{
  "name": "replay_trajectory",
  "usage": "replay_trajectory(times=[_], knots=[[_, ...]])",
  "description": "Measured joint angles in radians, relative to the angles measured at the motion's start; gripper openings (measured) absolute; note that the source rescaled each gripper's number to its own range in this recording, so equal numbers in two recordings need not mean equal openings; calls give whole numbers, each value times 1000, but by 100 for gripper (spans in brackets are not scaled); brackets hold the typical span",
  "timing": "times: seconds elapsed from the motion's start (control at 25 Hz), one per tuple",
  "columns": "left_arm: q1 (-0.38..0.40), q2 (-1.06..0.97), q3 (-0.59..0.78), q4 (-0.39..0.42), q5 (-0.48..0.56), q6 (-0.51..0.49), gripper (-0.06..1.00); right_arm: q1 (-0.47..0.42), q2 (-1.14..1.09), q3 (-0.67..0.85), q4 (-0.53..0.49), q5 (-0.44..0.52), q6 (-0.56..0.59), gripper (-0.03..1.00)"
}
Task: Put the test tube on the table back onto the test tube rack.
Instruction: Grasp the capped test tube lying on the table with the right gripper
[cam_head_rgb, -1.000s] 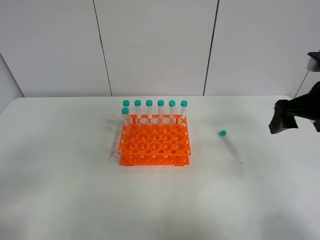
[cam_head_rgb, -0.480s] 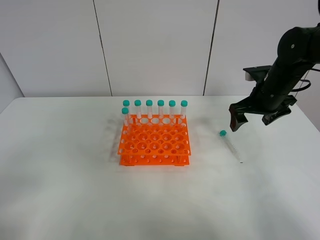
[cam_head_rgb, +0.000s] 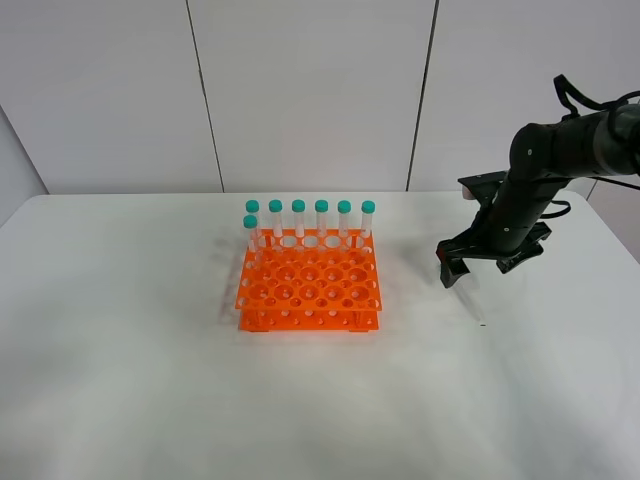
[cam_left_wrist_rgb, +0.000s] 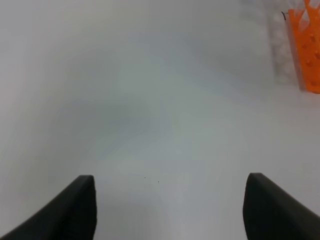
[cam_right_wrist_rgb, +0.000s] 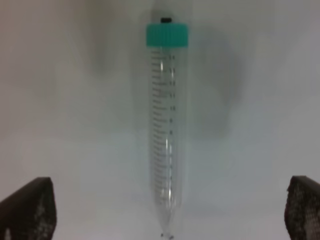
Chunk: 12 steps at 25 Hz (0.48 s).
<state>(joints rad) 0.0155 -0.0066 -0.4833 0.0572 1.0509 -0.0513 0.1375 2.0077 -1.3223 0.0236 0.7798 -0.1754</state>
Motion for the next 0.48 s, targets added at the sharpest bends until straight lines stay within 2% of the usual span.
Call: replay_trajectory(times=[0.16, 0.48], knots=[[0, 0, 0, 0, 0, 0, 96, 0, 27, 0, 0, -37, -22, 100], [0, 0, 0, 0, 0, 0, 96, 0, 89, -1, 3, -38, -25, 100]])
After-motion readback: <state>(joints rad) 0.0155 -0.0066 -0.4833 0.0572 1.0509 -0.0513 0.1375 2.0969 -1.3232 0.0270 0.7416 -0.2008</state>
